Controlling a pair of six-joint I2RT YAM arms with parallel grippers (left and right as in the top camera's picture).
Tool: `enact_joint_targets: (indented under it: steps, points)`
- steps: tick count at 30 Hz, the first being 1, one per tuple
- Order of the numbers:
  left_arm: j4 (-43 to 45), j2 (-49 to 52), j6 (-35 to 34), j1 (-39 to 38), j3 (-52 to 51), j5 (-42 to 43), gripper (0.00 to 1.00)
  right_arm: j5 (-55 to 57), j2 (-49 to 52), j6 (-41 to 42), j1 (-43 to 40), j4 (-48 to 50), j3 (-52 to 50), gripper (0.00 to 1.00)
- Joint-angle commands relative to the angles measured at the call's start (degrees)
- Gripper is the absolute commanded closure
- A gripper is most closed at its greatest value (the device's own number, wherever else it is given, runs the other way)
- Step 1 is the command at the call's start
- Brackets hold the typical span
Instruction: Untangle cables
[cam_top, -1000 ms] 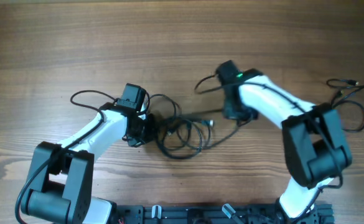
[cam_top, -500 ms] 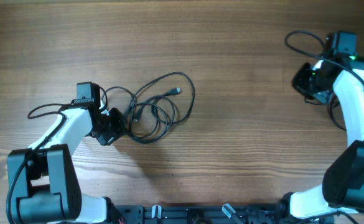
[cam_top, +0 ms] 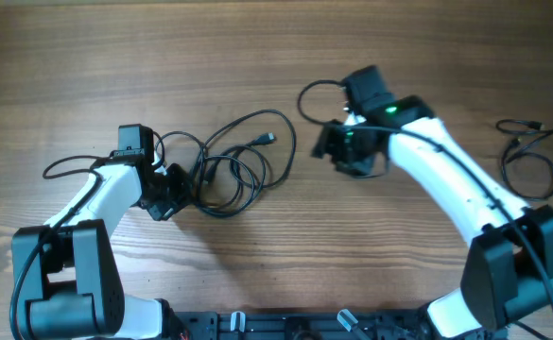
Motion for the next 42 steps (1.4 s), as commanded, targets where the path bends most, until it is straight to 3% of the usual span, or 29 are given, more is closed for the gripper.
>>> enact_joint_targets:
  steps: [1, 4, 9, 17, 25, 27, 28, 30, 34, 39, 42]
  points:
    - [0.57, 2.67, 0.68, -0.55, -2.32, -4.31, 0.96, 7.85, 0.57, 22.12, 8.04, 2.71, -0.42, 0.41]
    - [0.55, 2.67, 0.70, -0.55, -2.32, -3.02, 0.96, 15.56, 0.57, 36.65, 14.27, 4.42, -0.42, 0.46]
    - [0.57, 2.67, 0.68, -0.55, -2.32, -1.95, 0.95, 24.09, 1.29, 50.66, 19.63, 5.07, -0.42, 0.46]
    - [0.59, 2.64, 0.68, -0.55, -2.32, -1.92, 0.95, 20.46, 12.46, 51.84, 19.96, 11.54, -0.42, 0.48]
    - [0.57, 2.67, 0.68, -0.55, -2.32, -1.92, 0.95, 20.26, 18.62, 51.80, 19.78, 11.19, -0.42, 0.53]
    - [0.57, 2.67, 0.68, -0.55, -2.32, -1.92, 0.95, 19.58, 19.47, 51.78, 19.80, 11.52, -0.42, 0.56]
    - [0.57, 2.67, 0.68, -0.55, -2.32, -1.92, 0.96, 19.37, 20.09, 51.58, 19.78, 11.50, -0.42, 0.66]
    - [0.57, 2.64, 0.68, -0.55, -2.32, -1.95, 0.96, 20.37, 20.31, 47.69, 19.50, 10.80, -0.42, 0.95]
    - [0.57, 2.67, 0.68, -0.55, -2.32, -1.95, 0.96, 21.88, 18.34, 37.29, 16.57, 5.33, -0.04, 0.96]
    - [0.79, 2.67, 0.70, -0.55, -2.32, -1.99, 0.96, 27.10, 10.69, 11.10, 4.98, -3.76, 1.16, 0.96]
    - [0.79, 2.64, 0.70, -0.55, -2.32, -2.01, 0.96, 30.03, 8.61, 2.10, -3.72, -8.92, 1.16, 0.96]
